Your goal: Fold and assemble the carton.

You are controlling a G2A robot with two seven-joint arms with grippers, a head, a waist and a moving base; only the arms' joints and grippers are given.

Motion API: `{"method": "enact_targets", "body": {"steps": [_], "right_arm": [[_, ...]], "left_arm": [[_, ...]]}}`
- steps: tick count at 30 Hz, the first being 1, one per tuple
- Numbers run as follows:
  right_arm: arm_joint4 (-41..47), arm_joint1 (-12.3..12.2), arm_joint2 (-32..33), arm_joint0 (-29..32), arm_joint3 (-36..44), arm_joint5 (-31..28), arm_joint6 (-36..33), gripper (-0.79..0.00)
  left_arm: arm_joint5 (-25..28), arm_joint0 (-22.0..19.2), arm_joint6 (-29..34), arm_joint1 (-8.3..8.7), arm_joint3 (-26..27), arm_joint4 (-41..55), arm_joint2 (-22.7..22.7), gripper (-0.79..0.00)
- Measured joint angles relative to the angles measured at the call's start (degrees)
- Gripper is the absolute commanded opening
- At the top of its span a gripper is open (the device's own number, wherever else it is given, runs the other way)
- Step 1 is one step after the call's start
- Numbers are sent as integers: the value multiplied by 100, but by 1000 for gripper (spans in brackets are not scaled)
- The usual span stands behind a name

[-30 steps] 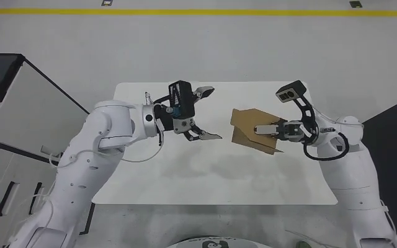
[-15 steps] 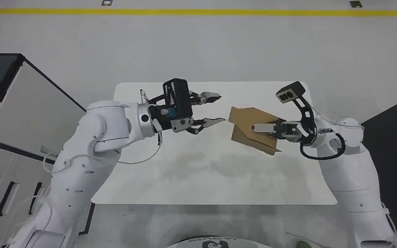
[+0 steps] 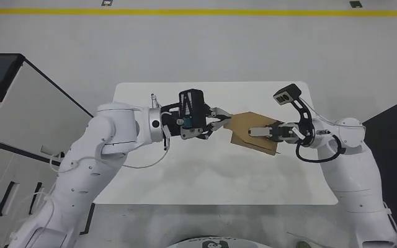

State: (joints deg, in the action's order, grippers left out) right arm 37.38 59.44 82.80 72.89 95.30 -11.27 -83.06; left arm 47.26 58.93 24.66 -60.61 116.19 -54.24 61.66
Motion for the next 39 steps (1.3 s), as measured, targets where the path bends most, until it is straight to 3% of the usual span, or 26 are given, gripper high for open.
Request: {"method": "enact_targets", "body": {"steps": [9, 25, 39], "right_arm": [[302, -27, 76, 39, 30, -238, -185, -785], [806, -44, 62, -35, 12, -424, -460, -785], [735, -80, -113, -191, 3, -411, -494, -785]], "left_arm": [[-123, -232, 363, -45, -132, 312, -357, -785], [-19, -349, -151, -147, -412, 553, -788, -785], [64, -462, -477, -230, -639, 571, -1009, -785]]}}
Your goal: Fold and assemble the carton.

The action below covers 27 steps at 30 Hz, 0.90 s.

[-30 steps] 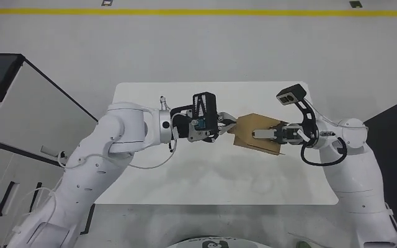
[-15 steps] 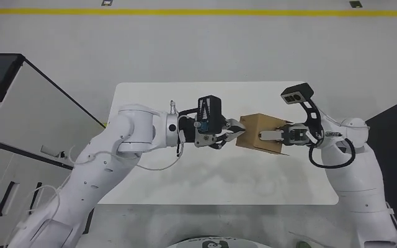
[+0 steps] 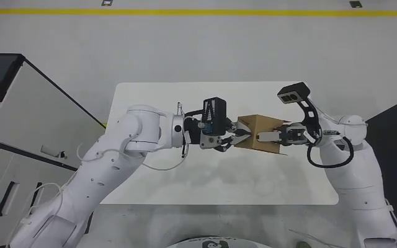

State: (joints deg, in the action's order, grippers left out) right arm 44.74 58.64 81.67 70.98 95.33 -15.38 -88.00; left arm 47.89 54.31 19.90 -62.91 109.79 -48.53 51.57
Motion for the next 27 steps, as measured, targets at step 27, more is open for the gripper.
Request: {"method": "enact_targets", "body": {"steps": [27], "right_arm": [[152, -116, -184, -151, -48, -90, 0, -785]], "left_arm": [[26, 66, -179, -39, -271, -105, 48, -785]]}}
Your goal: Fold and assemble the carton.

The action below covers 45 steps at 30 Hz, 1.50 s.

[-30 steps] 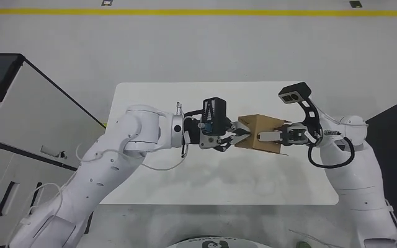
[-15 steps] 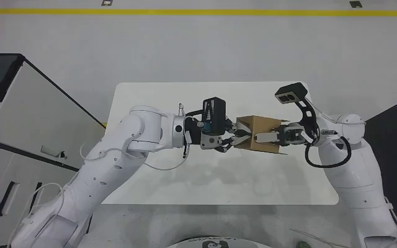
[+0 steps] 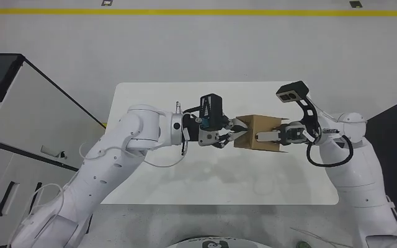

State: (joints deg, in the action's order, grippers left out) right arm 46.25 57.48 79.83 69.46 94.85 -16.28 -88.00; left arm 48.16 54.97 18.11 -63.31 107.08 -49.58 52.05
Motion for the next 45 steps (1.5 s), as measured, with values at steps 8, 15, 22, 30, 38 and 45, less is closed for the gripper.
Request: {"method": "enact_targets", "body": {"steps": [8, 15, 22, 30, 38, 45], "right_arm": [[94, -23, -88, -47, 22, 0, 0, -785], [117, -31, -177, -71, 13, 0, 0, -785], [85, -59, -123, -32, -6, 0, 0, -785], [64, -118, -26, 7, -84, 0, 0, -785], [436, -145, 81, 26, -193, -1, 0, -785], [540, -139, 77, 23, -218, -1, 0, -785]], "left_arm": [[51, -76, -86, -47, -81, 60, -113, -785], [54, -157, -145, -93, -164, 79, -210, -785], [34, -145, -104, -83, -192, 13, -88, -785], [39, -16, 85, 4, -49, -37, 300, -785], [50, 159, 225, 86, 130, -33, 639, 0], [68, 177, 338, 104, 193, -100, 682, 0]]}}
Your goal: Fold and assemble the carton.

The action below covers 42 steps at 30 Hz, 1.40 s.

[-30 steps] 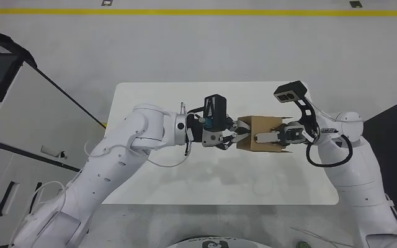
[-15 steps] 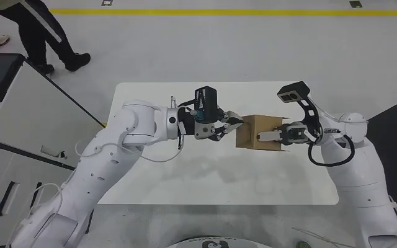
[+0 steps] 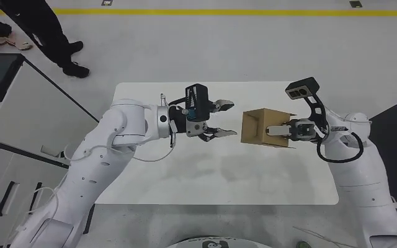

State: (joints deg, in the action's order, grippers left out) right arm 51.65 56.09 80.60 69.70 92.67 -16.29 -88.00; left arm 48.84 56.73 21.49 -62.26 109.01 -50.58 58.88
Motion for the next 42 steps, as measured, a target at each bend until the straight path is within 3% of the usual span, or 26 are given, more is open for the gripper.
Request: {"method": "enact_targets", "body": {"steps": [12, 24, 33, 42], "right_arm": [[-350, 28, -176, -104, 134, -3, 200, -785], [-545, 24, -107, -41, 192, 66, 585, -785], [-624, 2, -1, 6, 195, 28, 472, -785], [-510, 9, -62, -55, 151, 35, 279, -785]], "left_arm": [[-270, -84, 639, -8, 141, 239, -238, 0], [-493, -28, 709, 5, 179, 45, -188, 0], [-461, -118, 920, 19, 69, 435, -161, 0], [-329, -273, 738, -42, -59, 465, -450, 0]]}}
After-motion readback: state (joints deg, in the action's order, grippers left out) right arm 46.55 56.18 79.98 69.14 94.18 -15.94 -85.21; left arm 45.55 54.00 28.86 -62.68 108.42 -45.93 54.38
